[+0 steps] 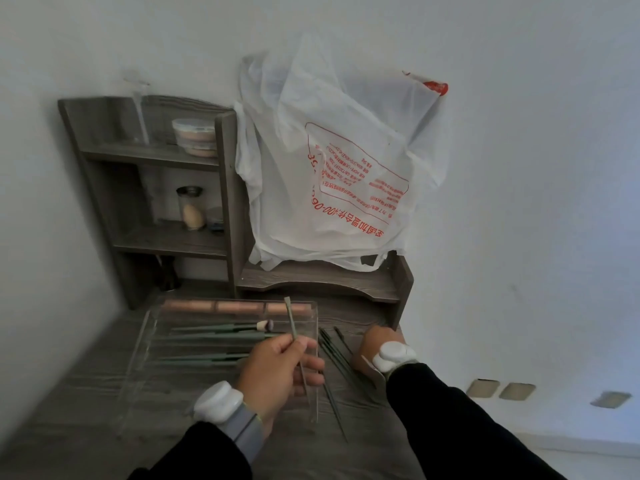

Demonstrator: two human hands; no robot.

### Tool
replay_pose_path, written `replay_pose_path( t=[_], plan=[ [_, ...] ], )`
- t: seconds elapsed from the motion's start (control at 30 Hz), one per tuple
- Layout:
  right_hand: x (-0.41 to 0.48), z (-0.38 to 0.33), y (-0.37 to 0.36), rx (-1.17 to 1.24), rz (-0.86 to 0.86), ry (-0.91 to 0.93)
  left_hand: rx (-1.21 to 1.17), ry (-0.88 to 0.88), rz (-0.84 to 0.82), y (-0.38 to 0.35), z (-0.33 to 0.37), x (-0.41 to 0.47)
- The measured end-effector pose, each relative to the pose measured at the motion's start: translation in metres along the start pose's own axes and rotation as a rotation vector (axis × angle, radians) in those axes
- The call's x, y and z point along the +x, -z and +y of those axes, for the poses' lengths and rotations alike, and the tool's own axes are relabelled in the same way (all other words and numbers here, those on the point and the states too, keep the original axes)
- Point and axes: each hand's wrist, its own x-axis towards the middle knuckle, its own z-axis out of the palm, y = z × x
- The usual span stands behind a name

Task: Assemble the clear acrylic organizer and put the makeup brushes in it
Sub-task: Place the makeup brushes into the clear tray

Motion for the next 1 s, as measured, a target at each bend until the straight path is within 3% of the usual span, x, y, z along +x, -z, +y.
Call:
replay_pose_path(
  t=[0.17,0.27,0.33,0.53,0.6,0.67,0.77,0.83,1.0],
  plan=[
    [-0.024,0.011,0.016,-0.093,-0.009,0.128,-0.029,0.051,-0.047,-0.007,-0.004,-0.001],
    [-0.045,0.005,0.024,0.189,0.137,0.120,-0.050,0.078,-0.061,-0.014,-0.007,0.001],
    [-0.065,-0.005,0.029,0.348,0.141,0.176,-0.062,0.054,-0.067,-0.021,-0.011,0.002],
    [-0.093,-0.030,0.030,0.470,0.101,0.337,0.123,-0.119,-0.016,-0.024,-0.015,0.005],
    [-0.091,-0.033,0.033,0.496,0.013,0.356,0.167,-0.131,0.002,-0.015,-0.016,0.007],
    [-0.079,-0.026,0.038,0.547,-0.026,0.258,0.076,-0.088,-0.001,-0.012,-0.012,0.008],
    [-0.047,-0.015,0.036,0.347,0.014,0.113,-0.017,-0.027,0.022,-0.003,-0.006,0.001],
    [-0.029,-0.013,0.023,0.194,-0.053,0.050,0.000,-0.067,0.046,0.001,-0.005,-0.001],
    [-0.007,-0.006,-0.010,0.196,-0.052,-0.114,0.094,-0.067,0.046,0.006,-0.001,-0.008]
  ],
)
